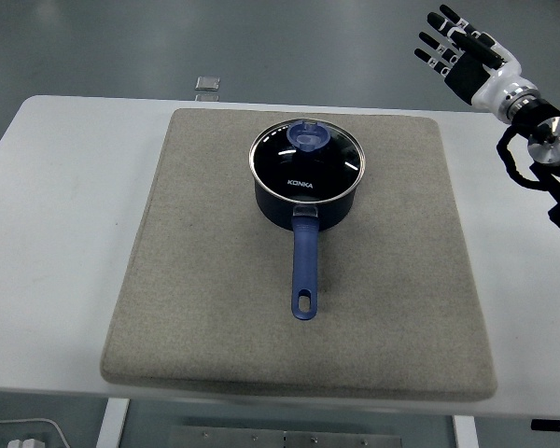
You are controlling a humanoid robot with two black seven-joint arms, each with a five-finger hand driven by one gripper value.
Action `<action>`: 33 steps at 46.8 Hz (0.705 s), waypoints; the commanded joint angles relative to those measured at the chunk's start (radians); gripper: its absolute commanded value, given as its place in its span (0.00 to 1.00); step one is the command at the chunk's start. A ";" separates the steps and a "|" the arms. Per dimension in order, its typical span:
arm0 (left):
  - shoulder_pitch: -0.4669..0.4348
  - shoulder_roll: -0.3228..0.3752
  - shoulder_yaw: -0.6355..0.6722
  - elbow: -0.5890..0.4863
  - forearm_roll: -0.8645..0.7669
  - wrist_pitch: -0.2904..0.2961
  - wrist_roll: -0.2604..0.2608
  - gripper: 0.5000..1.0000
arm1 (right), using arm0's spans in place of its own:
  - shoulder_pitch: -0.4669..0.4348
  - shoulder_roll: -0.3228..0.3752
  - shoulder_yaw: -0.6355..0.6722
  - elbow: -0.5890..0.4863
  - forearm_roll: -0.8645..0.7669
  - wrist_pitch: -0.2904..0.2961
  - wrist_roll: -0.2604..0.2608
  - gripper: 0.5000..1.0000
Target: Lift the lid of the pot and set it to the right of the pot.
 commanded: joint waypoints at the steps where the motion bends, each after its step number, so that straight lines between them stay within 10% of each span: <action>1: 0.000 0.000 -0.001 0.001 0.000 0.000 0.000 1.00 | 0.000 -0.001 0.000 0.000 0.000 -0.002 0.000 0.83; 33: -0.001 0.000 0.000 0.001 0.000 0.000 0.000 1.00 | 0.003 -0.007 -0.006 0.000 -0.014 0.003 0.006 0.83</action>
